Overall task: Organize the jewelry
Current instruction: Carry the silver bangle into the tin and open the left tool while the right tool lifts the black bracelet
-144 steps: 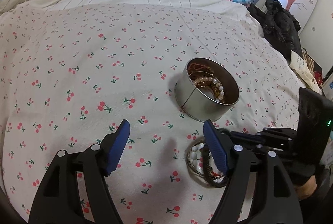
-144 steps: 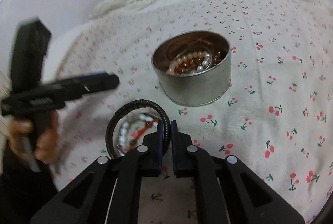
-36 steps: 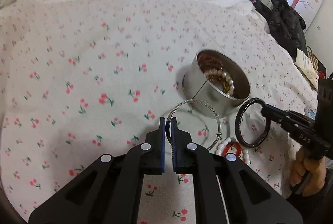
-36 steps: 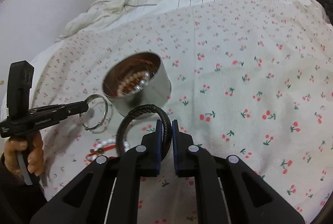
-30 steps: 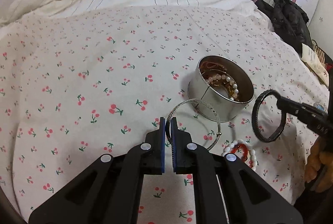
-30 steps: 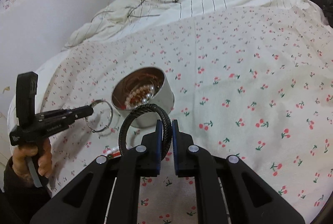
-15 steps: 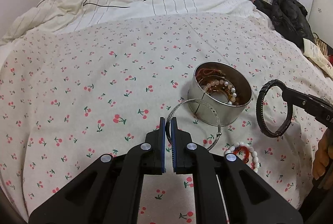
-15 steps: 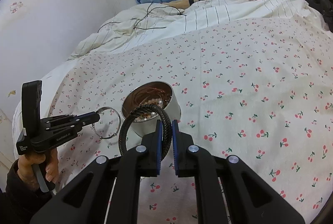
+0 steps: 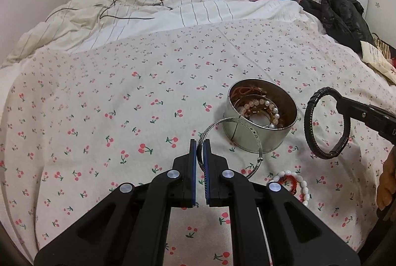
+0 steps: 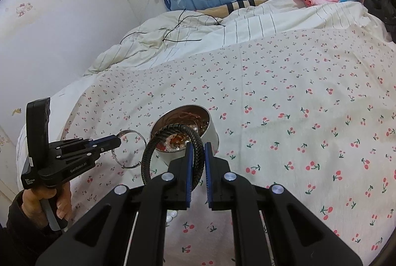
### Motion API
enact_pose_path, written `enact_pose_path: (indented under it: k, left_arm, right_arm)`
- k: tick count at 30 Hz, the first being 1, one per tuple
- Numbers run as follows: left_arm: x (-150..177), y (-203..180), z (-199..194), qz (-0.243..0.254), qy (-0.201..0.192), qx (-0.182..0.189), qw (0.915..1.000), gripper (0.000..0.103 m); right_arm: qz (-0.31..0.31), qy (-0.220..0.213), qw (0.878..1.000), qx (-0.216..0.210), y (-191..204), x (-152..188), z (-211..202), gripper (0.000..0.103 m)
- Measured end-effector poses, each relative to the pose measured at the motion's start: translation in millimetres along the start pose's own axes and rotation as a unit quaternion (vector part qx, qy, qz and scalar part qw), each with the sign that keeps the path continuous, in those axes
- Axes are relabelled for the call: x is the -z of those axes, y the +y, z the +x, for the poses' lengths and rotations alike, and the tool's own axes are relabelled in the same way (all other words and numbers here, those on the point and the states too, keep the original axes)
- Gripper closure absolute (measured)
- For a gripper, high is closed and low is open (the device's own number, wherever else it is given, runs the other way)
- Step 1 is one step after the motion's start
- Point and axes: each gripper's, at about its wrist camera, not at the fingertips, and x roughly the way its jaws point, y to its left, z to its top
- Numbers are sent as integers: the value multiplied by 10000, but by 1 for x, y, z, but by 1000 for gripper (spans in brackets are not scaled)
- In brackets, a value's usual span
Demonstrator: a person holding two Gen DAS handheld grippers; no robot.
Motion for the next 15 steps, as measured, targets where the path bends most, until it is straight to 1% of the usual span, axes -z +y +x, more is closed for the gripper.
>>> enact_pose_path:
  k: [3, 7, 13, 15]
  left_arm:
    - [-2, -2, -3, 11, -64, 13, 10000, 98]
    - [-12, -1, -9, -92, -193, 235, 9995, 98]
    - [-38, -10, -9, -129, -360, 611, 9974, 98]
    - [-45, -17, -3, -48, -362, 610, 9975, 98]
  right_arm:
    - [-28, -57, 10000, -21, 2, -3, 0, 93]
    - [-107, -123, 9999, -18, 6, -12, 2, 93]
    - [-226, -379, 9989, 154, 4, -43, 0, 93]
    - [-276, -442, 9984, 236, 1, -53, 0, 93]
